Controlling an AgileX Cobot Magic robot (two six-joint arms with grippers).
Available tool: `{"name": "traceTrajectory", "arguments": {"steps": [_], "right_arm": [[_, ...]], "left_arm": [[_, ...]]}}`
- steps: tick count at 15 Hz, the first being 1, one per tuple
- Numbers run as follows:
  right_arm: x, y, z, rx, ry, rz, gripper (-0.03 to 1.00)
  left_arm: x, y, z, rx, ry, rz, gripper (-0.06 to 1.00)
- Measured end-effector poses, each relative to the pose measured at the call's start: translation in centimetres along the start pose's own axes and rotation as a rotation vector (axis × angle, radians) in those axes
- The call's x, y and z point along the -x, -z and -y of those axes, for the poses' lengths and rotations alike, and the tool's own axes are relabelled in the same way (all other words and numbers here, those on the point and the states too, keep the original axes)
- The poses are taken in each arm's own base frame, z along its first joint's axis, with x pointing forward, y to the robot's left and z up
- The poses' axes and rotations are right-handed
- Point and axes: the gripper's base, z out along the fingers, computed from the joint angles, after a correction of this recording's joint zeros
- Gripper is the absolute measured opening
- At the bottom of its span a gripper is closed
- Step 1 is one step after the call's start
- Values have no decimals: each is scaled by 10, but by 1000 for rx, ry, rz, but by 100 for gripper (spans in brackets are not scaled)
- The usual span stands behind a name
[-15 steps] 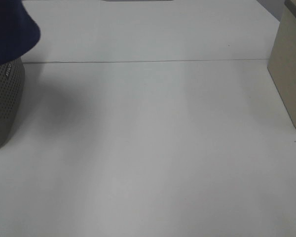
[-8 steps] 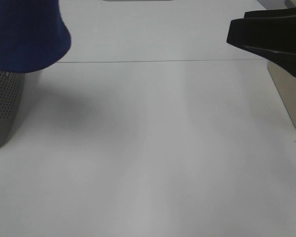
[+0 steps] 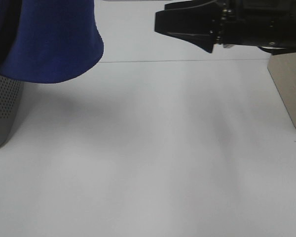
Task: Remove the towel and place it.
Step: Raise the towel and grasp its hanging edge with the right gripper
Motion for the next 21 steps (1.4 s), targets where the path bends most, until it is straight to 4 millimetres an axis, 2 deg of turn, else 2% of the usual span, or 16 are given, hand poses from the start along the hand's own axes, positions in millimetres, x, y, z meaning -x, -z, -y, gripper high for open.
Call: {"name": "traceTrajectory", "arguments": {"steps": [3,6,10,14,15,16,19,21], "right_arm": [[8,-41,13,90,48,-7,74],[17,-75,10,167,117,-24,74],[11,-103,17,159,138,-63,74],[-1,-106,16,232,115,-139,71],[-4,-104,11,291,98,-179,67],[-10,-100,4,373,58,-259,58],[-14,-97,1,397,36,-328,52],[-8,-94,-3,395,45,-335,43]], "left_arm": [[1,-2,1,-10,10,11,0],[2,-2,1,-12,13,14,0],[2,-2,1,-13,29,17,0],[3,-3,2,-21,41,29,0],[3,-4,2,-22,41,29,0],[4,-4,2,-22,42,31,0],[4,-4,2,-22,42,31,0],[4,-4,2,-23,42,31,0]]}}
